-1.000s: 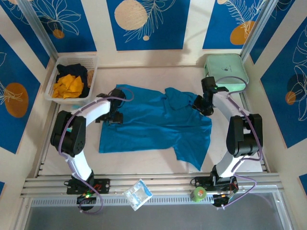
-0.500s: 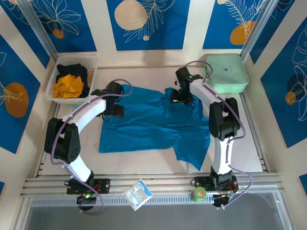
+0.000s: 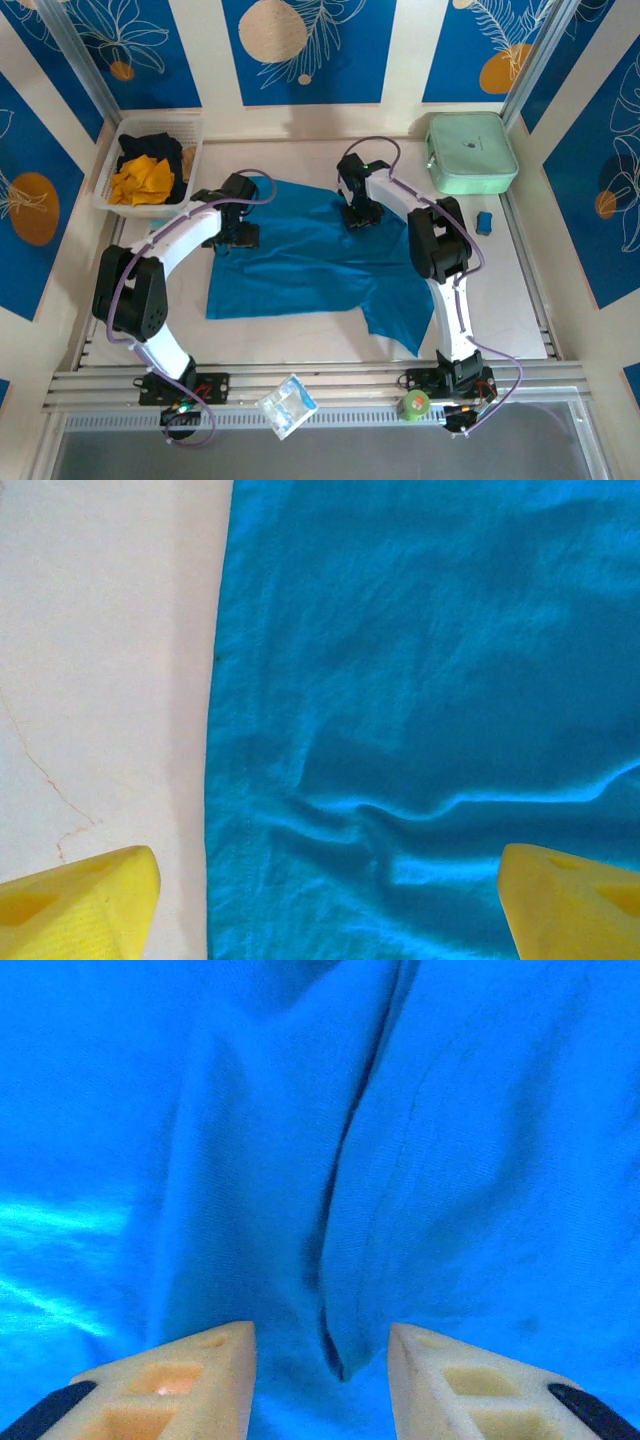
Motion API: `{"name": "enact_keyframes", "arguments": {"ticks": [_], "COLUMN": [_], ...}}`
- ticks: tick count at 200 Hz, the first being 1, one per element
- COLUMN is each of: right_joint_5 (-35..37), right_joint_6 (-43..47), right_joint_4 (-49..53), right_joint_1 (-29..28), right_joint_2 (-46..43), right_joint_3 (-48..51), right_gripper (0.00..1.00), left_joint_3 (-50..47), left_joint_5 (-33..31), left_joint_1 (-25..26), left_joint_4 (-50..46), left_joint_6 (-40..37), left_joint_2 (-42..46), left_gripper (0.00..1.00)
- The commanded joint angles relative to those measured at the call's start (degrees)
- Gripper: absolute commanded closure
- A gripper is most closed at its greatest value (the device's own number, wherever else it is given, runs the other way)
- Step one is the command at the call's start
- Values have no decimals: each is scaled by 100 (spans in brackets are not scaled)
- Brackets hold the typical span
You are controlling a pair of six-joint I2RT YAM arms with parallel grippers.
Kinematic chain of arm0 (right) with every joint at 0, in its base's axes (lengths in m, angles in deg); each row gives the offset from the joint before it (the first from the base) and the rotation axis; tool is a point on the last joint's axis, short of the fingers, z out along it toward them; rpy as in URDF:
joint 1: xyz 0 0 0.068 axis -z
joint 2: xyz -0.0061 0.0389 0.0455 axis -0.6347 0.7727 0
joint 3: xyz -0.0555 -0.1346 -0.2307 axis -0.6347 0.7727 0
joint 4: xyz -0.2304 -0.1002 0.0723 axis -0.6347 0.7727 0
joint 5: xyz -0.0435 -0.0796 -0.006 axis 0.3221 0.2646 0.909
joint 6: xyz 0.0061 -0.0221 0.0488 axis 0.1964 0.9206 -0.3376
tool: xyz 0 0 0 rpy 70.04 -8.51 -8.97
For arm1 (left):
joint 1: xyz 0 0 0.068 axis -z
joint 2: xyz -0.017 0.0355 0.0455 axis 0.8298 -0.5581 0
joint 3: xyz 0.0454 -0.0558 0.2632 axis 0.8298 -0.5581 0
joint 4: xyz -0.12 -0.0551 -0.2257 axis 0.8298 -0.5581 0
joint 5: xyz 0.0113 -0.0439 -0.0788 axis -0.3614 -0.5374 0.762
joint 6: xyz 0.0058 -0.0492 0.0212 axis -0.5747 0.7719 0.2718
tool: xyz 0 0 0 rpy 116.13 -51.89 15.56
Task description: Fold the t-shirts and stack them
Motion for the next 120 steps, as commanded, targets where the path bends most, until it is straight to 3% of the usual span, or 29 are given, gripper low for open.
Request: {"name": "enact_keyframes", "arguments": {"ticks": [1, 33, 120], "right_joint_5": [371, 599, 331], "right_joint_6": [210, 272, 172], "right_joint_4": [176, 142, 123], "right_joint_1": [18, 19, -71], "right_joint_2": [68, 217, 277], "right_joint_3": [-269, -418, -362], "right_gripper": [62, 65, 70], "left_joint_3": [-96, -118, -130], "left_joint_5": [85, 90, 88], "left_joint_1": [61, 64, 65], "left_joint_4": [-21, -5, 10], "left_joint_6": [85, 90, 99], "left_joint_2": [-10, -19, -96], "left_gripper": [13, 13, 13]}}
